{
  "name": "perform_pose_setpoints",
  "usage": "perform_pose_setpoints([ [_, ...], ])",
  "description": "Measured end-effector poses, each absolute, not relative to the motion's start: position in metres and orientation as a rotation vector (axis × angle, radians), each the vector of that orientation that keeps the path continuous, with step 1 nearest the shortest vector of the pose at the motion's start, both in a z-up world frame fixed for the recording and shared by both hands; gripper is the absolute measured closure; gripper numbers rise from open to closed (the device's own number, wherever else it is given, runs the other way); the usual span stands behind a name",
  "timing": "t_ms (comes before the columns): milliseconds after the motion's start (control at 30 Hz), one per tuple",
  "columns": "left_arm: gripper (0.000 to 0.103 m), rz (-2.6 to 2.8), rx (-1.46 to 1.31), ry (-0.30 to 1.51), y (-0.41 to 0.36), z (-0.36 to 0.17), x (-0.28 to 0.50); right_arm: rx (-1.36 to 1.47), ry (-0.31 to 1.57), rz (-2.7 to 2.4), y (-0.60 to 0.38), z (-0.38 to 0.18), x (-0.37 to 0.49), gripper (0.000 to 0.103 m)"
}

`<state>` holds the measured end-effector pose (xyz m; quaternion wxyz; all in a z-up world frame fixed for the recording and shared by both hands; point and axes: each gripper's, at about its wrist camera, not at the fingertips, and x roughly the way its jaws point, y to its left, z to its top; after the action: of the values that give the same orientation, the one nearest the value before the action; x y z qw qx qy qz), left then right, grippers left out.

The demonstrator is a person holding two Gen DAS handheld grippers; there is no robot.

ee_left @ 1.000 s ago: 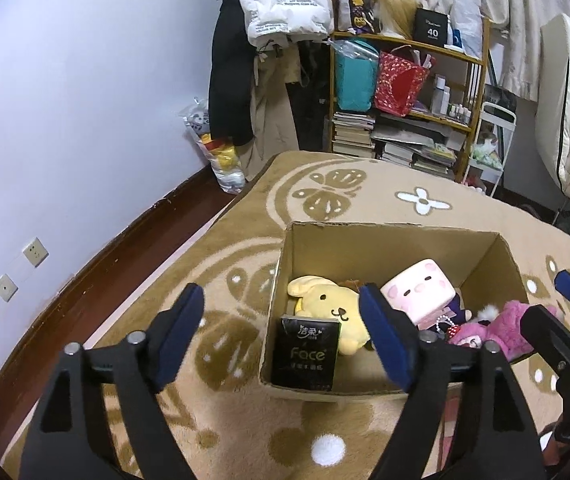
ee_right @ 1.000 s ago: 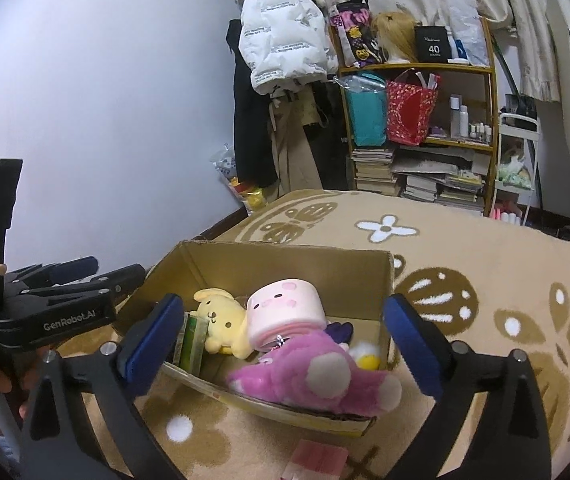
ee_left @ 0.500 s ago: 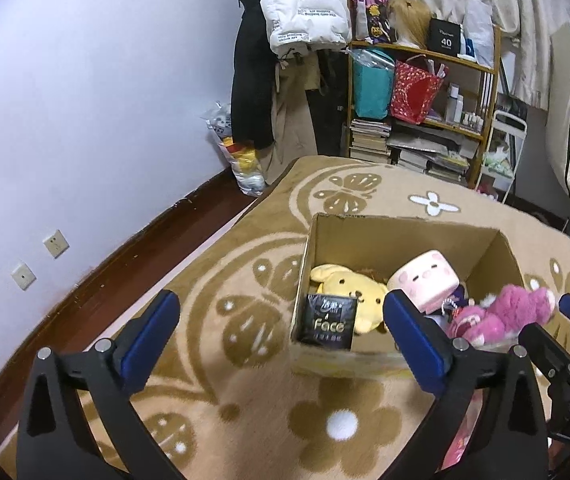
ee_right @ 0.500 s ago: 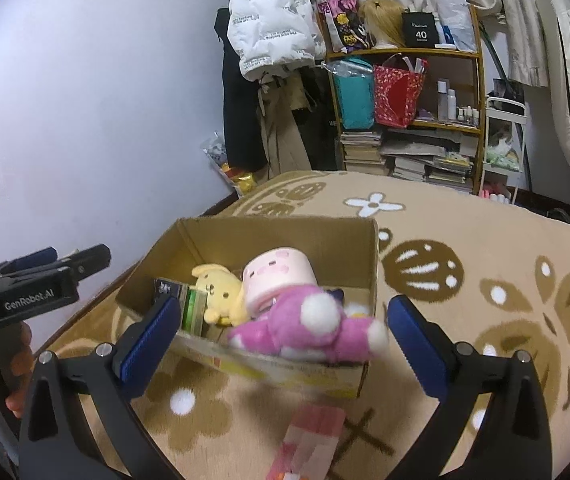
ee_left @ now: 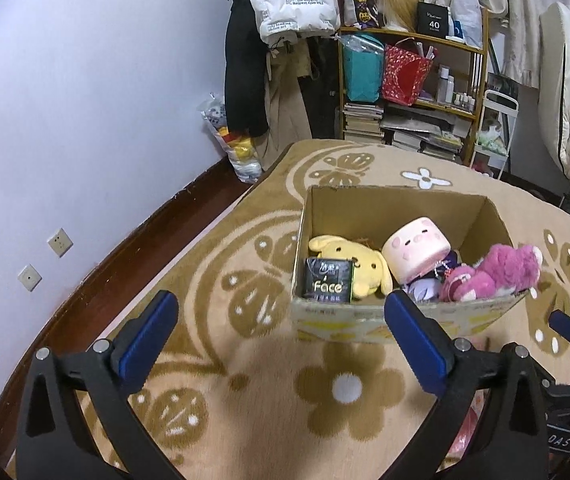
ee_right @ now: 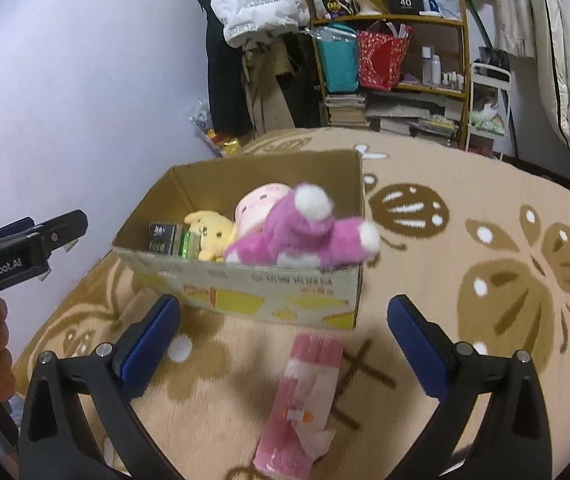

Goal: Organize soft objects
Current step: 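Move the right tool down to the pink-and-white wrapped roll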

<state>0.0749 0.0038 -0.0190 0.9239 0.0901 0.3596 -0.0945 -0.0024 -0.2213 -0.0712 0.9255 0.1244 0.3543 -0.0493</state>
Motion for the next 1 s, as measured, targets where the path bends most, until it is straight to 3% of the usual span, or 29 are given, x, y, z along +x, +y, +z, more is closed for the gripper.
perform_pose_setpoints([
  [567,0.001,-0.183,0.201,0.829,0.012,-0.035,0.057,0.245,0.875,-0.095,-0.21,-0.103,-0.003,0.0],
  [1000,0.001,-0.175,0.241,0.839,0.005,-0.044,0.061,0.205,1.119,-0.058,-0.203,-0.154,0.012,0.034],
])
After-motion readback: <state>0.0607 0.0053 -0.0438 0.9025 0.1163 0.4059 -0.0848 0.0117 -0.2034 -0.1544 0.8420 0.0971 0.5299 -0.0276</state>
